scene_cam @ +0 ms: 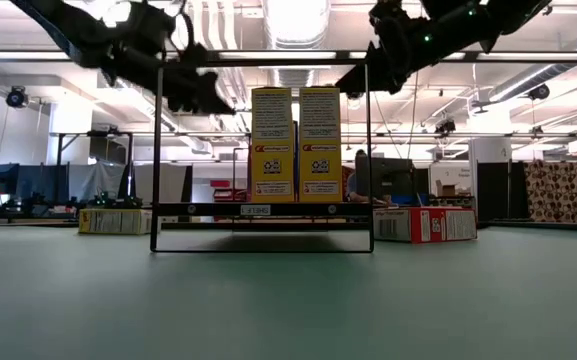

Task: Stack cereal on shelf
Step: Put the top red cereal box on the shelf aligned with the other red cereal box

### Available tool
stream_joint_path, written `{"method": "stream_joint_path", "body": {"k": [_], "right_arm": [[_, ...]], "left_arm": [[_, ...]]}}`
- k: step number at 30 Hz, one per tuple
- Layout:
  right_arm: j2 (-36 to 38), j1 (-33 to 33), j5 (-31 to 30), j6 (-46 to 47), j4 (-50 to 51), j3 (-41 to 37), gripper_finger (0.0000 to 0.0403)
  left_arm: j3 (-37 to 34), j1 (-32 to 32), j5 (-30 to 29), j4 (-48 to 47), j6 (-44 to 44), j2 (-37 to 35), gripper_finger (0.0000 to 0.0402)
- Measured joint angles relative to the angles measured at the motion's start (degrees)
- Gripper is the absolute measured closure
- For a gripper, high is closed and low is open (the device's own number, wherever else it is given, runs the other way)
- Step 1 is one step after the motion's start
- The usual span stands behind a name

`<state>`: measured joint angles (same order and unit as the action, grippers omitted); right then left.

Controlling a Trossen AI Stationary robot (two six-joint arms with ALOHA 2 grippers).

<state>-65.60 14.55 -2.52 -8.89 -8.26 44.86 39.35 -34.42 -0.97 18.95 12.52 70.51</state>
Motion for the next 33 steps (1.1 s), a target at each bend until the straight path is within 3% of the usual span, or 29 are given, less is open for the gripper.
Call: {"method": "stream_joint_path", "body": {"k": [8,15,24,33], "right_arm": [[0.0,0.0,0.0,0.2,-0.2,0.1,0.0357],[0.0,0.0,0.0,0.0,-0.1,0.1,0.0365],[-0.1,0.1,-0.4,-0.3,0.7,0.1,0.0365],[-0.1,0.1,-0.5,-0.2,0.8,0.1,0.0365]], "left_arm": [[3.5,-3.6,2.1,2.8,-1.9,10.9,0.0401],[8.0,-3.6,2.6,2.9,-1.1,17.3,0.0401],[8.5,-3.6,12.8,3.1,1.0,19.0,0.0401],[8.6,-3.6,12.1,4.1,1.9,17.7,0.0401]]}}
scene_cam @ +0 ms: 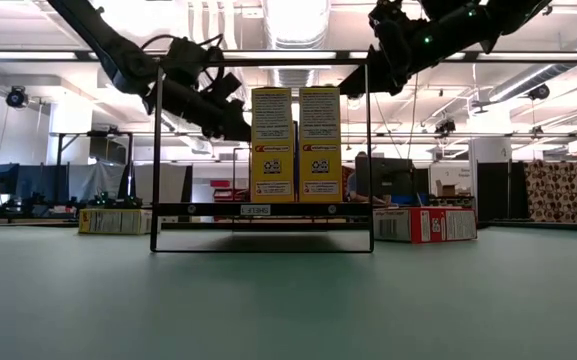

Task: Stack cereal on shelf
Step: Put the top red cereal box on the shelf aligned with the other red cereal box

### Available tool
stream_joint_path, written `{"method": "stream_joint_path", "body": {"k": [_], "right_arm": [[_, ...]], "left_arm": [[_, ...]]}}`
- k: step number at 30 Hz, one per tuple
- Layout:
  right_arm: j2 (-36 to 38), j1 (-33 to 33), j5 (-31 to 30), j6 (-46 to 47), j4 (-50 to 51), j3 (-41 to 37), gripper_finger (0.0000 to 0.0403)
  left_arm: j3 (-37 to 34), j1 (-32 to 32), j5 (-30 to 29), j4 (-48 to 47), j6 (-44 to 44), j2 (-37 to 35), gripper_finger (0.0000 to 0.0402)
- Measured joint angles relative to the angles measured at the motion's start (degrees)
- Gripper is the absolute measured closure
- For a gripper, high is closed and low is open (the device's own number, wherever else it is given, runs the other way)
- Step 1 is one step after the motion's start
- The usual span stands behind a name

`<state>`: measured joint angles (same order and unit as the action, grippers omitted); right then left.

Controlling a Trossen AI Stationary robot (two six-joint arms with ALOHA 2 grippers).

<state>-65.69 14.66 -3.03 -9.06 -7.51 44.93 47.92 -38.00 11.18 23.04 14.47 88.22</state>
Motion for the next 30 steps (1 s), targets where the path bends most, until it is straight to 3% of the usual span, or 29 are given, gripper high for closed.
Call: {"method": "stream_joint_path", "body": {"k": [13,23,30], "right_arm": [[0.0,0.0,0.0,0.0,3.1,-0.1,0.0365],[0.0,0.0,0.0,1.5,3.9,-0.1,0.0365],[0.0,0.0,0.0,1.6,3.9,-0.2,0.0365]], "left_arm": [[0.0,0.0,-0.1,-21.8,9.7,-10.9,0.0401],[0.4,0.0,0.1,-20.3,12.5,-5.2,0.0401],[3.4,0.0,3.8,-19.6,12.5,-1.2,0.0401]]}}
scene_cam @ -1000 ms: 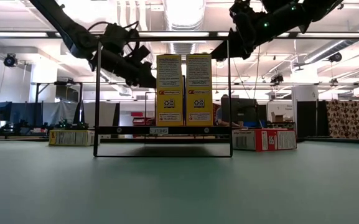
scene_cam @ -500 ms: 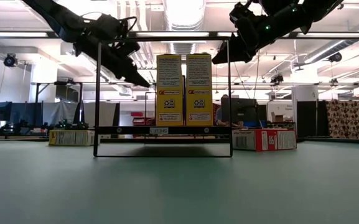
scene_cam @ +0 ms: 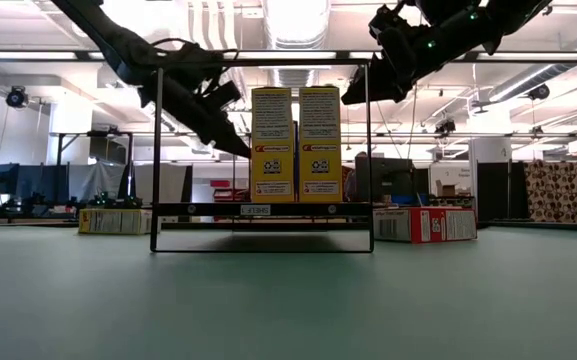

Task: Stack cereal on shelf
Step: Put the top red cereal box on the shelf aligned with the other red cereal box

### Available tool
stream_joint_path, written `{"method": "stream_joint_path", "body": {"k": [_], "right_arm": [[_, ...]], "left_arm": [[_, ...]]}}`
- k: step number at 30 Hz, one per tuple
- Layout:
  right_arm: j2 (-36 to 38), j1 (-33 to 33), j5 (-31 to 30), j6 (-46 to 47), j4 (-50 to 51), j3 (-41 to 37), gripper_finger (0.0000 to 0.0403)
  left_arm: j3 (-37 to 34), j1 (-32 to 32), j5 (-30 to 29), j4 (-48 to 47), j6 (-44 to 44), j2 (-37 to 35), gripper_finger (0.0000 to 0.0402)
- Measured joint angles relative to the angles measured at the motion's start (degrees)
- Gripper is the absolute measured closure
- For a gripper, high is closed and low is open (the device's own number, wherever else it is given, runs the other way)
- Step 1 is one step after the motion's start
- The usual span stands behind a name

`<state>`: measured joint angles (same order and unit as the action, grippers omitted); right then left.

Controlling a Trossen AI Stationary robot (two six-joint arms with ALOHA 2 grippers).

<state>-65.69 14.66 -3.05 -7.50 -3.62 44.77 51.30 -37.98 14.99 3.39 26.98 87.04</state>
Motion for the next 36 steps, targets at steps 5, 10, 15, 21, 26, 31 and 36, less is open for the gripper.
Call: {"method": "stream_joint_path", "body": {"k": [5,10,15,21,26,31,36], "right_arm": [[0.0,0.0,0.0,0.0,0.2,0.0,0.0365],[0.0,0.0,0.0,0.0,0.3,0.0,0.0365],[0.0,0.0,0.0,0.0,0.4,0.0,0.0365],[0.0,0.0,0.0,0.0,0.4,0.0,0.0365],[0.0,0.0,0.0,0.0,0.4,0.0,0.0365],[0.0,0.0,0.0,0.0,0.4,0.0,0.0365],[0.0,0.0,0.0,0.0,0.4,0.0,0.0365]], "left_arm": [[2.8,0.0,-0.8,0.1,0.0,2.5,0.0401],[5.8,0.0,-2.0,-0.2,0.0,5.7,0.0401],[7.5,0.0,-2.5,-1.5,0.0,7.6,0.0401],[8.1,0.1,-2.3,-7.2,-0.3,7.7,0.0401],[8.1,0.2,5.0,-8.3,-1.0,7.6,0.0401],[8.1,0.7,8.6,-6.0,-2.2,7.6,0.0401],[8.1,0.7,7.8,-7.4,-3.0,7.6,0.0401]]}}
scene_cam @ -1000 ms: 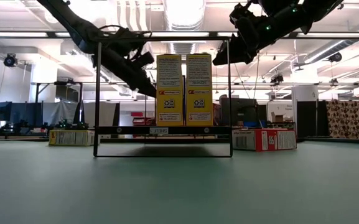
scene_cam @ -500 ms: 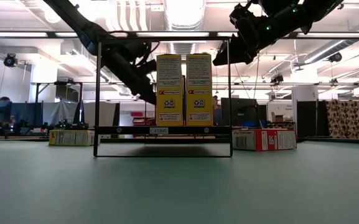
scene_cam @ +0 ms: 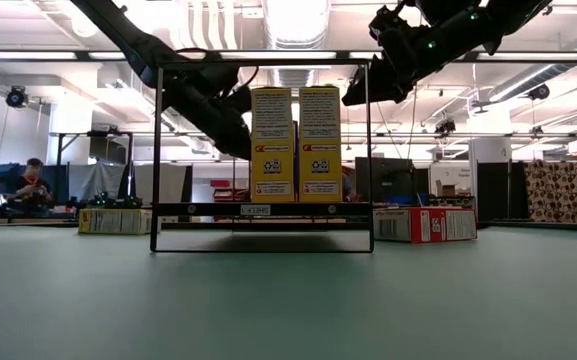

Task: Stack cereal on shelf
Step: Put the top red cereal box on the shelf aligned with the other red cereal box

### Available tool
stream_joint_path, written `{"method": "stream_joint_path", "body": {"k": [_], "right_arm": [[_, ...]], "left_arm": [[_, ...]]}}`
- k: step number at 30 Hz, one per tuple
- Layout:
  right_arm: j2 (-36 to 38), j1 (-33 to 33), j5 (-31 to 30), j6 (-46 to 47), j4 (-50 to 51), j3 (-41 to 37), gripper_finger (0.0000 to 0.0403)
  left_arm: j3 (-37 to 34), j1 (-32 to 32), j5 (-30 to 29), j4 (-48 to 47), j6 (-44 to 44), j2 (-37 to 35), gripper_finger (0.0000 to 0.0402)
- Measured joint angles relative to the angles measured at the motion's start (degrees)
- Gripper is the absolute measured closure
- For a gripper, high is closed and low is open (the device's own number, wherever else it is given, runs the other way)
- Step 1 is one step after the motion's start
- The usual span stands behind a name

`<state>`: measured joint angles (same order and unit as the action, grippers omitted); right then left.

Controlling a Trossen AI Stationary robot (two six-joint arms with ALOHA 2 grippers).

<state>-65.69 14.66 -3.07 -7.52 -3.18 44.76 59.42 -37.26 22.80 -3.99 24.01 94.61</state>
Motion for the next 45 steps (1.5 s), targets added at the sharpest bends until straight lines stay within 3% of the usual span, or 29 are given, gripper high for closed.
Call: {"method": "stream_joint_path", "body": {"k": [8,15,22,26,38,45], "right_arm": [[0.0,0.0,0.0,0.0,0.0,0.0,0.0365],[0.0,0.0,0.0,0.0,0.0,0.0,0.0365],[0.0,0.0,0.0,0.0,0.0,0.0,0.0365],[0.0,0.0,0.0,-0.1,0.0,0.0,0.0365],[0.0,0.0,0.0,-0.5,0.0,0.0,0.0365],[0.0,0.0,0.0,-0.5,0.0,0.0,0.0365]], "left_arm": [[0.0,-0.1,-3.5,-2.8,0.6,0.0,0.0401],[-0.1,-1.0,-14.5,2.2,3.9,0.0,0.0401],[-0.1,-2.1,-14.2,7.4,5.6,0.2,0.0401],[-0.1,-2.1,-9.2,10.1,7.2,1.3,0.0401],[-0.1,-2.1,-8.0,10.4,9.0,1.7,0.0401],[-0.1,-2.1,-4.2,10.4,9.1,1.7,0.0401]]}}
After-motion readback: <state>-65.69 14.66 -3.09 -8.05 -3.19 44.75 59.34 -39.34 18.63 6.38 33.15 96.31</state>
